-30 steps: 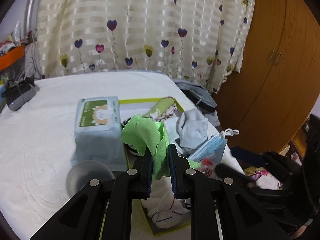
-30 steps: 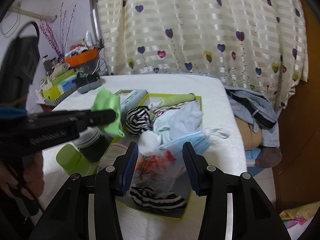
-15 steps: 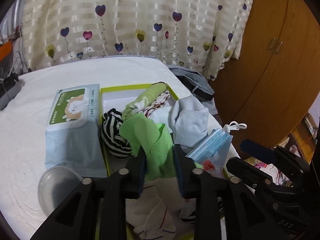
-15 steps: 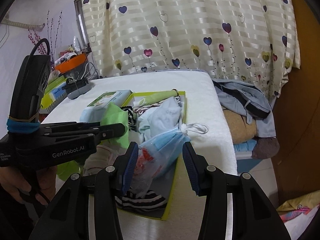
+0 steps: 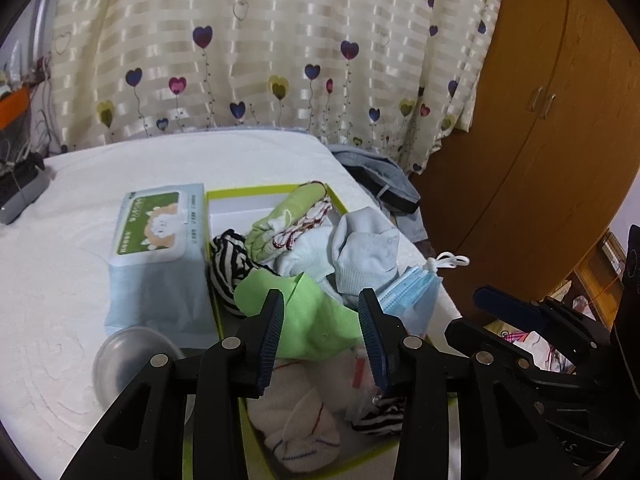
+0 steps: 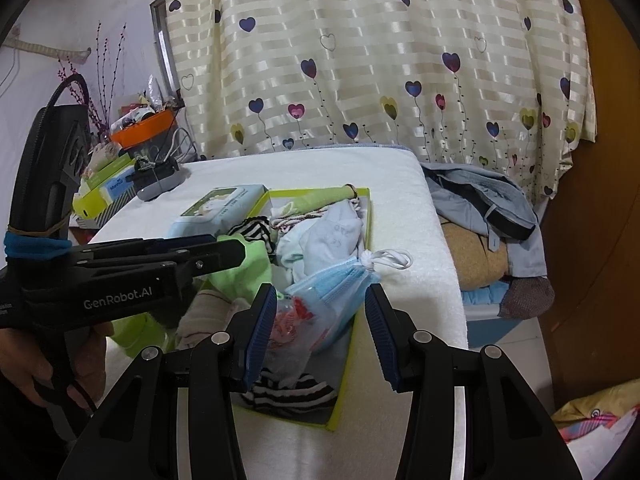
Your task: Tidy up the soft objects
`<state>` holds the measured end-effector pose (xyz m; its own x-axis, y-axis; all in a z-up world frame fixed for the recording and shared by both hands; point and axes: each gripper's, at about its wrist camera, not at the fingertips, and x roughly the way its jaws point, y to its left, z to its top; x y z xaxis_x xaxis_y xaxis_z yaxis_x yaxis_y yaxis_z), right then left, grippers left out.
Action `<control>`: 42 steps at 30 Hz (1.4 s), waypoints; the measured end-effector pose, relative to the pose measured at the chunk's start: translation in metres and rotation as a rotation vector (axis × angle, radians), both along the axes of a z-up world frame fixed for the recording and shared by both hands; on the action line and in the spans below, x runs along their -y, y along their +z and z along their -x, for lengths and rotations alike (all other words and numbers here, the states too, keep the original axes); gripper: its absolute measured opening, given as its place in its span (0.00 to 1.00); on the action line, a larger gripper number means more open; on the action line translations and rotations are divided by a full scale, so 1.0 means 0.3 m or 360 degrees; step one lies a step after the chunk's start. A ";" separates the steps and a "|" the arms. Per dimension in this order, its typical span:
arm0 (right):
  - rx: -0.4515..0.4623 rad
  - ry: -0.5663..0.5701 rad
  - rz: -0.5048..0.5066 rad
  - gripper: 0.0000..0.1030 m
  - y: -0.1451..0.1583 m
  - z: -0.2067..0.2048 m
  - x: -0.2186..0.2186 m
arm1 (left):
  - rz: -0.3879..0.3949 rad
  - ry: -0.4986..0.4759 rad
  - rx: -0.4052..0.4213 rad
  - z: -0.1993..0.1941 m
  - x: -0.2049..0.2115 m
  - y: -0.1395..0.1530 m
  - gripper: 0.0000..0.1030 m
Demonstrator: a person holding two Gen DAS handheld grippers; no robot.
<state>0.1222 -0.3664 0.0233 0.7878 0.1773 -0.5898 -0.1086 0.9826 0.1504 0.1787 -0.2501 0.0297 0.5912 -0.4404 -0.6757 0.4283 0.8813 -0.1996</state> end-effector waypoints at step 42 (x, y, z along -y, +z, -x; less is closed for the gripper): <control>0.0046 0.0094 0.0152 0.47 0.087 0.346 -0.364 | 0.0010 0.0252 0.0230 0.521 -0.380 0.072 0.36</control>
